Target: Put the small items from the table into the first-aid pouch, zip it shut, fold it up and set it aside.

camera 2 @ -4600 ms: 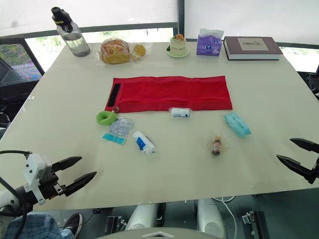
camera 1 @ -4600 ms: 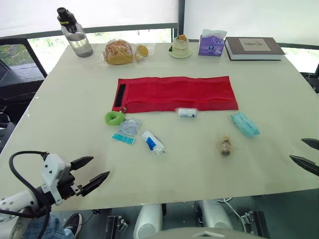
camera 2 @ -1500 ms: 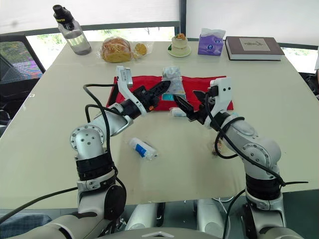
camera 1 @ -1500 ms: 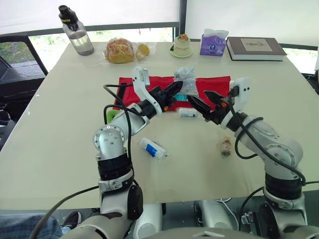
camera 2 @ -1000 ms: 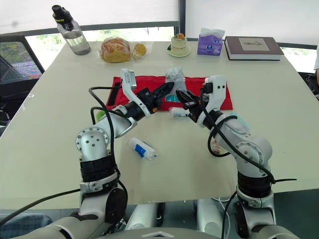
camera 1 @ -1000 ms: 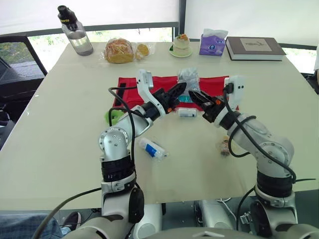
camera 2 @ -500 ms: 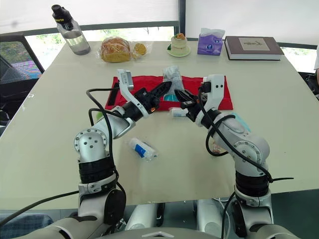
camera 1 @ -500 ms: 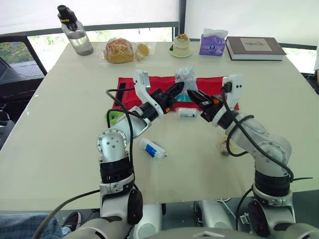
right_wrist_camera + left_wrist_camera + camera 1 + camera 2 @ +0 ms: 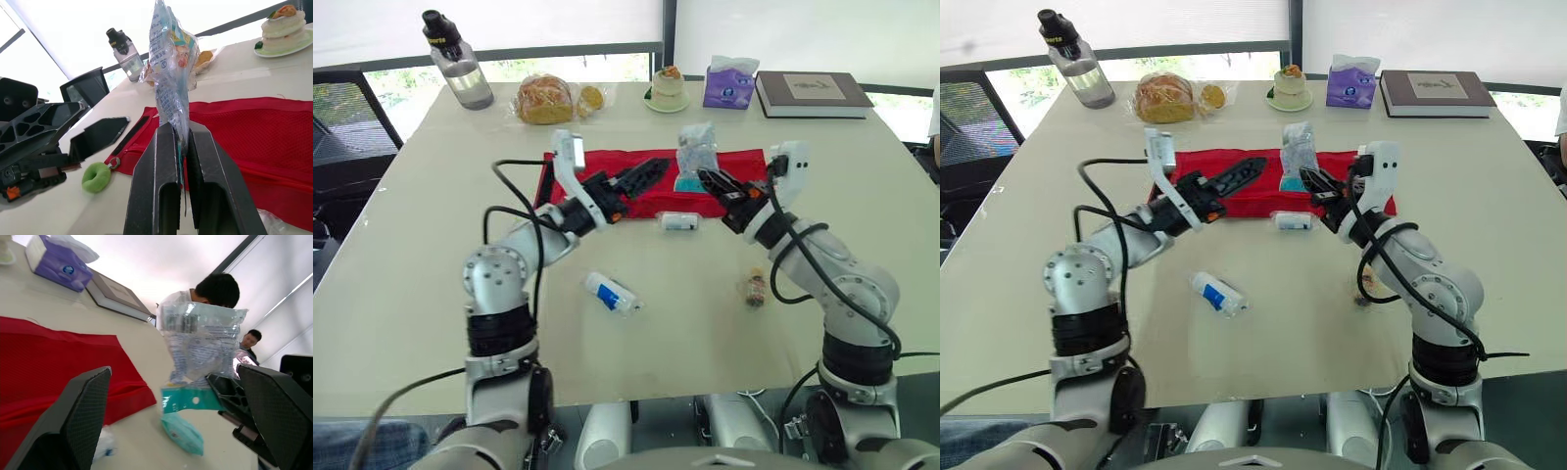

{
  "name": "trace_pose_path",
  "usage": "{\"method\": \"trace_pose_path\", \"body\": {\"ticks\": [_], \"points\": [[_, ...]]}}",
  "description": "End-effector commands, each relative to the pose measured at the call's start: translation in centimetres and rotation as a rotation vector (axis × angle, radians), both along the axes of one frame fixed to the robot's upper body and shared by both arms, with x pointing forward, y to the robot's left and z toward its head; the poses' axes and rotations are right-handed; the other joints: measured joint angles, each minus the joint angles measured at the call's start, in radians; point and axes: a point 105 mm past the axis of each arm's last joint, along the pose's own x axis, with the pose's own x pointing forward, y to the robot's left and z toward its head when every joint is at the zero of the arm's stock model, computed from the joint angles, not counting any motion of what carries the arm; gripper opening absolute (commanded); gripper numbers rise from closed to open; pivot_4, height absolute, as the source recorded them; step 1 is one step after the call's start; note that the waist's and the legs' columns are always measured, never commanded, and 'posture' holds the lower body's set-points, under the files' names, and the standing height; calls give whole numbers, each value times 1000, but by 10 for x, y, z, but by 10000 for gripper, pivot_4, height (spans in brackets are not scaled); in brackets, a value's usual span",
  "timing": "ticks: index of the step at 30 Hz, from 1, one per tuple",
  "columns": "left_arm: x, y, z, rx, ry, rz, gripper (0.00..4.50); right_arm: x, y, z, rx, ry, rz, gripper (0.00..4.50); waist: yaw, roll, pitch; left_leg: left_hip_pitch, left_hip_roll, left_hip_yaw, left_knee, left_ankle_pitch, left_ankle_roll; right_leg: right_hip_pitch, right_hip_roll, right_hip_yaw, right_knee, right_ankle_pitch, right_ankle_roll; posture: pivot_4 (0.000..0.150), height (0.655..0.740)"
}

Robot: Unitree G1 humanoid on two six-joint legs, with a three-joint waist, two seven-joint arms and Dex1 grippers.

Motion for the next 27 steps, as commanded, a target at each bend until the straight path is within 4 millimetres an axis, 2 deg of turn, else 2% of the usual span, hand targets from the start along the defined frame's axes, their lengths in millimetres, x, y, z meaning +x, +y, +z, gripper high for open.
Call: {"method": "trace_pose_path", "body": {"ticks": [1,4,9,15,22,27], "points": [[11,27,5,206,-119,91,44160,-5,-15,5,8,-26,4,0,0,0,0,0,0,0,-1,0,0,0,0,0,-1,0,0,1500,7400],[22,49,0,355,-159,176,44160,-9,-25,1,1,-11,2,0,3,0,0,0,0,1,-3,0,0,-1,0,1,-1,0,0,1500,7400],[44,89,-18,794,-285,320,44160,-18,-37,-11,-22,36,-6,0,3,0,0,-1,0,5,-7,0,0,-5,0,5,-2,0,-1,1500,7400],[59,110,-40,1175,-402,341,44160,-21,-40,-14,-30,51,-27,0,1,0,0,-2,1,9,-11,0,0,-10,1,10,-2,0,-1,1500,7400],[68,125,-56,1375,-439,353,44160,-22,-41,-14,-30,53,-45,0,2,-1,1,-2,1,10,-11,0,0,-10,1,10,-1,0,0,1500,7400],[80,121,-63,1392,-445,351,44160,-21,-39,-14,-57,45,-44,0,5,-1,0,-2,1,10,-11,0,0,-10,1,9,-1,0,0,1500,7400]]}}
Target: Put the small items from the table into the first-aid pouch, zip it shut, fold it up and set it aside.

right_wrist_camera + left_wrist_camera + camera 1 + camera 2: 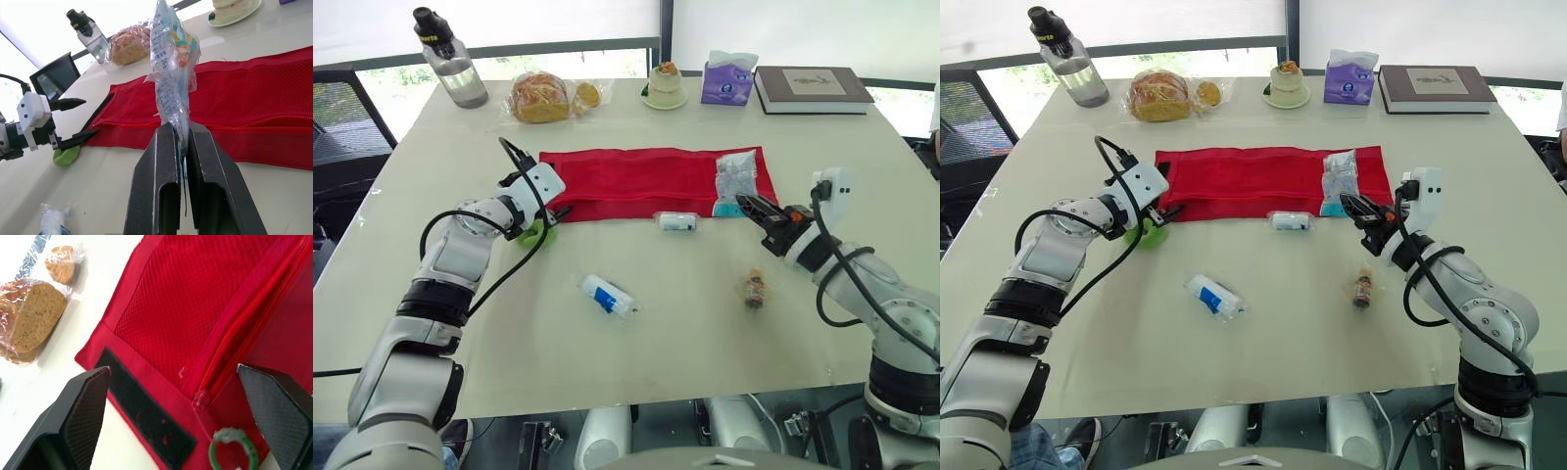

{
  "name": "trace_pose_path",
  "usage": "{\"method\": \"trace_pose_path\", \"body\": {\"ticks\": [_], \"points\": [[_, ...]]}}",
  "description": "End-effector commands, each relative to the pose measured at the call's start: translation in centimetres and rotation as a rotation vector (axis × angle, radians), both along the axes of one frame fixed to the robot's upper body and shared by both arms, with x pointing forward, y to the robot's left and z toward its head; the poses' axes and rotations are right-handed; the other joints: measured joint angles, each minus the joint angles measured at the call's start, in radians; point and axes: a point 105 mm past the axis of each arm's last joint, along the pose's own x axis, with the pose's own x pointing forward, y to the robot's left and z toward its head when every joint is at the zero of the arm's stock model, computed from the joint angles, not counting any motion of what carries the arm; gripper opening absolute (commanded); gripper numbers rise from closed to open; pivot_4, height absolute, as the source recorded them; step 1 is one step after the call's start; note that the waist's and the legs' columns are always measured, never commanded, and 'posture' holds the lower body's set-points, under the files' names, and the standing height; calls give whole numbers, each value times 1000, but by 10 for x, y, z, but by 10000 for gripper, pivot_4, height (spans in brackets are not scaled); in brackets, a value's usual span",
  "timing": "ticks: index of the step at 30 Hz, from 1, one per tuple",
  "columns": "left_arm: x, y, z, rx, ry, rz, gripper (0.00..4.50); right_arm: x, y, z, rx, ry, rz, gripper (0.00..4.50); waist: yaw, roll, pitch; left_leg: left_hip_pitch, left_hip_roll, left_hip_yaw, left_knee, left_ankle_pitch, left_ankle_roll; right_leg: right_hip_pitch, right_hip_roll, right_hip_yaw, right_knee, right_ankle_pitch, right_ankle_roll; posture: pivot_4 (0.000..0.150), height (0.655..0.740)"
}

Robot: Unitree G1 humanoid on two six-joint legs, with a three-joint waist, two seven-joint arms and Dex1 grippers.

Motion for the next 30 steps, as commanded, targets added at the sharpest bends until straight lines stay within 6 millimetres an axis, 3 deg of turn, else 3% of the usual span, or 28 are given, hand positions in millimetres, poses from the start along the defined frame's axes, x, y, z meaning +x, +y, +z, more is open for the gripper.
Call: {"method": "trace_pose_path", "body": {"ticks": [1,6,12,15,23,30], "points": [[12,-9,9,25,-47,-23,44160,-4,4,14,-16,-70,12,0,4,0,0,0,0,0,0,0,0,0,0,0,0,0,0,1500,7400],[22,-21,-6,50,-1,-54,44160,-5,5,15,-26,-79,14,0,2,0,0,-1,0,0,1,0,0,0,0,0,0,0,0,1500,7400],[32,-24,-6,51,-10,-55,44160,-6,2,13,-34,-81,3,0,0,0,0,0,0,-1,1,0,0,0,1,0,1,0,0,1500,7400],[32,-28,-7,54,-1,-83,36837,-8,0,12,-33,-83,-8,0,0,0,0,0,0,-1,1,0,0,0,1,0,2,0,0,1500,7400],[24,-28,-11,59,20,-128,1044,-8,-1,9,-29,-81,-23,0,-3,0,0,0,0,-1,2,0,0,0,1,0,2,0,0,1500,7400],[16,-27,-6,41,-11,-146,460,-8,1,6,-22,-78,-18,0,-5,0,0,0,0,-1,2,0,0,0,1,0,2,0,0,1500,7400]]}}
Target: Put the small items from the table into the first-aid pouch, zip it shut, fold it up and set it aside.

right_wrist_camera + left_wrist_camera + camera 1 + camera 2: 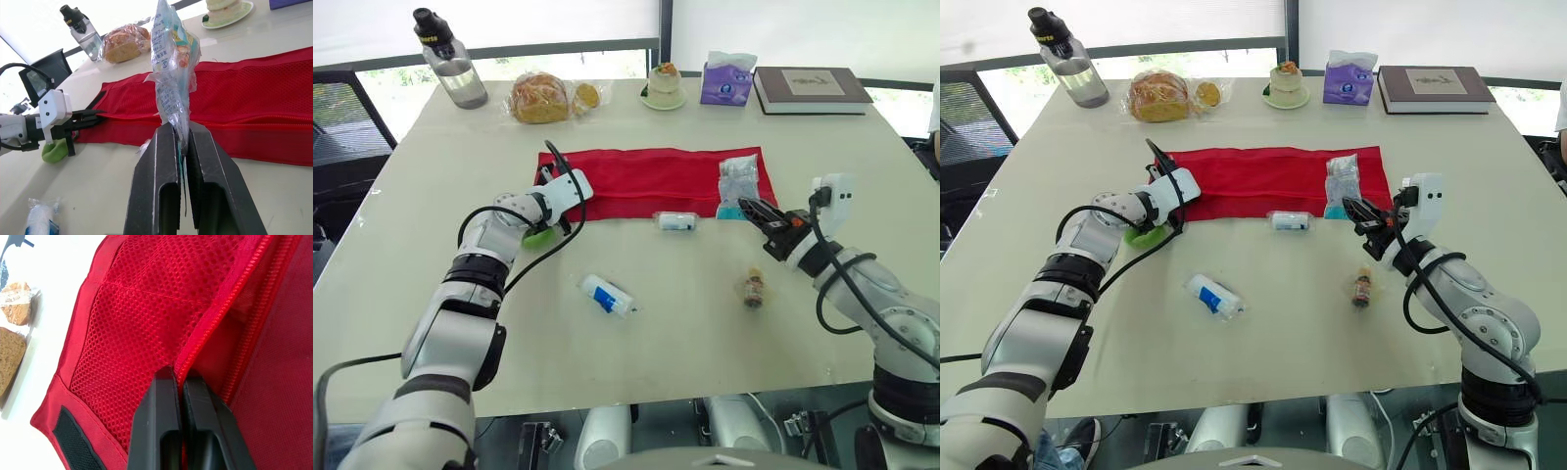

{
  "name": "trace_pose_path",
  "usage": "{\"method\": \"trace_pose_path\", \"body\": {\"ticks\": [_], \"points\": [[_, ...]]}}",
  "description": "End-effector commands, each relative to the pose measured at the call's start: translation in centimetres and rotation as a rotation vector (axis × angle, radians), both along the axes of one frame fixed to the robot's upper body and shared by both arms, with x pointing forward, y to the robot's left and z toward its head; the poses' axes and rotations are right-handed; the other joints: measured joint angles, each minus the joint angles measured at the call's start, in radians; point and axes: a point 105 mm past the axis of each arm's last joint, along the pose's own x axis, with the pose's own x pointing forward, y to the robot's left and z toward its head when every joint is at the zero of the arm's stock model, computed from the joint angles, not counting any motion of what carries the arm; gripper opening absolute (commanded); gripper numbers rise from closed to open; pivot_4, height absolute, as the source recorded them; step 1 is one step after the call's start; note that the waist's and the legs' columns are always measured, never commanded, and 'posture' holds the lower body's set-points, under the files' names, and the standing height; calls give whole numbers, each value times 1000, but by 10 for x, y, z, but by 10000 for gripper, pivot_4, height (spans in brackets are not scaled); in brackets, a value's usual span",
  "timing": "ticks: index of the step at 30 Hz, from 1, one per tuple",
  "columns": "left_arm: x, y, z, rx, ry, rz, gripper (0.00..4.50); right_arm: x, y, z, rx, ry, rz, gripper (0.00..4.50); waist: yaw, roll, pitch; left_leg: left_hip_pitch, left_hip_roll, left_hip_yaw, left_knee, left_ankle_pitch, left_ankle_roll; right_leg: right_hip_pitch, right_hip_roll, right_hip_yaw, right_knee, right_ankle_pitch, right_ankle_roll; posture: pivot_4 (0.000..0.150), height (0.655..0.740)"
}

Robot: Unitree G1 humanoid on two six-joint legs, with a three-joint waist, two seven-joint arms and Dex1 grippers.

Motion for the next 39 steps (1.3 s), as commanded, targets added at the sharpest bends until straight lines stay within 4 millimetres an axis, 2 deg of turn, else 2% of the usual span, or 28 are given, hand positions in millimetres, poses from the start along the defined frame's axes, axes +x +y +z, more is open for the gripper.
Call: {"method": "trace_pose_path", "body": {"ticks": [1,6,10,18,25,33,39], "points": [[-4,-6,16,-35,-52,-34,460,-4,2,11,7,-59,9,0,0,0,0,0,0,0,0,0,0,0,0,0,0,0,0,1500,7400],[-17,-36,13,-55,-30,-133,460,-3,4,10,10,-58,19,0,7,0,0,0,0,0,0,0,0,0,0,0,0,0,0,1500,7400],[-25,-73,10,-104,10,-228,460,-4,7,6,13,-35,43,0,8,0,0,-1,0,-1,3,0,0,0,0,-1,1,0,0,1500,7400],[-18,-122,8,-91,35,-330,460,-1,23,-13,68,116,95,0,5,0,0,-2,0,-3,10,0,0,1,2,0,6,0,0,1500,7400],[-9,-138,10,-124,55,-333,460,8,45,-29,141,260,130,0,0,0,0,-2,0,-4,12,0,0,0,2,0,11,0,0,1500,7400],[-4,-141,13,-194,78,-304,460,18,68,-43,258,416,181,0,2,0,0,-2,0,-4,12,0,0,0,2,0,12,0,0,1500,7400],[-3,-141,17,-223,66,-289,460,24,77,-53,296,523,204,0,0,0,0,-2,-1,-4,12,0,0,0,2,0,12,0,0,1500,7400]]}}
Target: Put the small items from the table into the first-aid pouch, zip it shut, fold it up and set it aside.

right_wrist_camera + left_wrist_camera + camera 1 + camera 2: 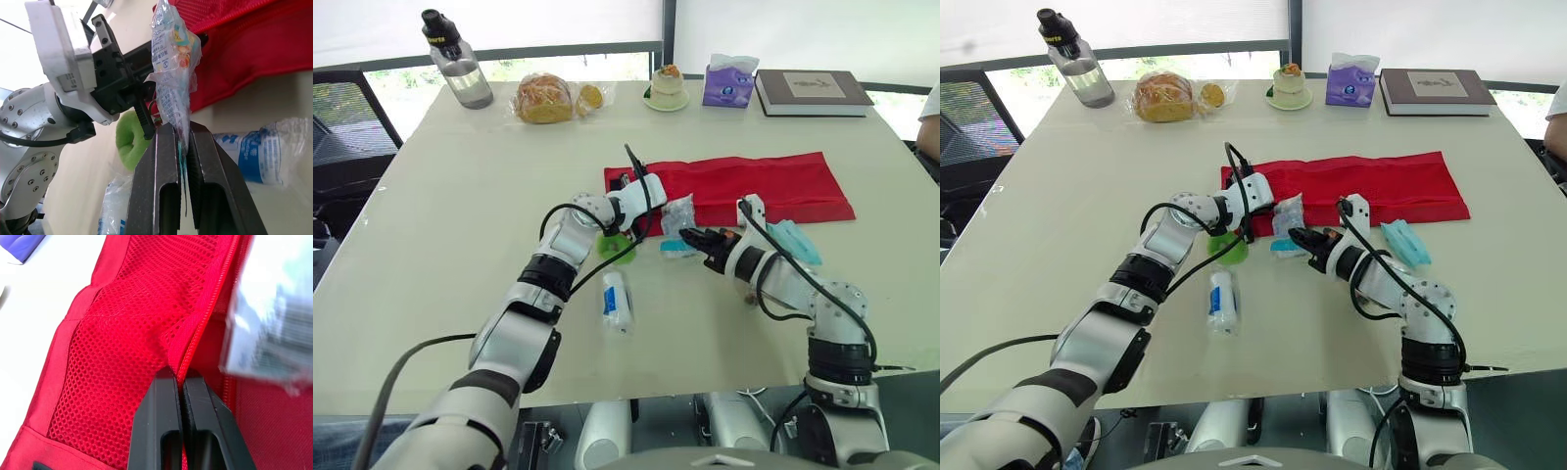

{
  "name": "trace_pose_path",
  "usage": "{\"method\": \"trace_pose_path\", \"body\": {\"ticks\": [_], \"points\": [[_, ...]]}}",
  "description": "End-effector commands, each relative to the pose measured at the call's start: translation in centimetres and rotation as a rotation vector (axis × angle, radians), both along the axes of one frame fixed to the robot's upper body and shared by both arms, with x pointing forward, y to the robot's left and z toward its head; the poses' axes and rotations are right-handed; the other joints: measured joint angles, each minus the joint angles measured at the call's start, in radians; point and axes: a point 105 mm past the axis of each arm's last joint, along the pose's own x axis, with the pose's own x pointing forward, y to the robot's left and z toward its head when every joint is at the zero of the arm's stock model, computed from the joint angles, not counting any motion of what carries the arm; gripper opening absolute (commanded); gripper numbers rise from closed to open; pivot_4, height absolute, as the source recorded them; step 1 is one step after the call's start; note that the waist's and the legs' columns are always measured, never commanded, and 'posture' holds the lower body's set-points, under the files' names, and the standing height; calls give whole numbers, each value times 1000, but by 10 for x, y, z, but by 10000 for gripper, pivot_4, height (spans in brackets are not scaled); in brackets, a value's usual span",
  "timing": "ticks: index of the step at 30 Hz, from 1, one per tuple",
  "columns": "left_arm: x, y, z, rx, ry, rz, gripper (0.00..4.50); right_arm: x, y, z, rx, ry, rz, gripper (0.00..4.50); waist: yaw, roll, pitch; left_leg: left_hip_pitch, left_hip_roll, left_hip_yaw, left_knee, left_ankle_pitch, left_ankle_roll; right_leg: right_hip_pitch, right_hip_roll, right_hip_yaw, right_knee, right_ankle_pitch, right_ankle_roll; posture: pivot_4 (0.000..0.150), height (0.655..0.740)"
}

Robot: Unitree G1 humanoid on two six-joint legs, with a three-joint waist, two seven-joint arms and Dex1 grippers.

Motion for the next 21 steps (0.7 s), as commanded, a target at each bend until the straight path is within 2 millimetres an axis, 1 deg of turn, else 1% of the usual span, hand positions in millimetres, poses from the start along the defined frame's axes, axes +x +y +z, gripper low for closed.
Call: {"method": "trace_pose_path", "body": {"ticks": [1,7,9,12,16,18,21], "points": [[4,-4,23,-52,-61,0,460,4,7,8,49,24,23,0,-1,0,0,0,0,0,0,0,0,0,0,0,0,0,0,1500,7400],[1,-8,25,-44,-95,-20,460,15,12,-2,73,117,11,0,-4,0,0,0,0,0,0,0,0,0,0,0,0,0,0,1500,7400],[1,-7,27,-47,-107,-11,460,18,13,-5,76,138,4,0,-6,0,0,0,0,0,0,0,0,0,0,0,0,0,0,1500,7400],[0,-5,30,-46,-130,2,460,21,15,-4,84,149,10,0,-13,0,0,0,0,0,0,0,0,0,0,0,0,0,0,1500,7400],[-5,-10,32,-68,-145,-6,460,25,20,-4,84,165,23,0,-20,0,0,0,0,0,-1,0,0,0,0,0,0,0,0,1500,7400],[-9,-12,32,-74,-145,-11,460,28,22,-4,87,172,24,0,-22,0,0,0,0,0,-1,0,0,0,0,0,0,0,0,1500,7400],[-17,-14,25,-73,-126,-22,460,34,24,-1,101,173,23,0,-22,0,0,0,0,0,-1,0,0,0,0,0,0,0,0,1500,7400]]}}
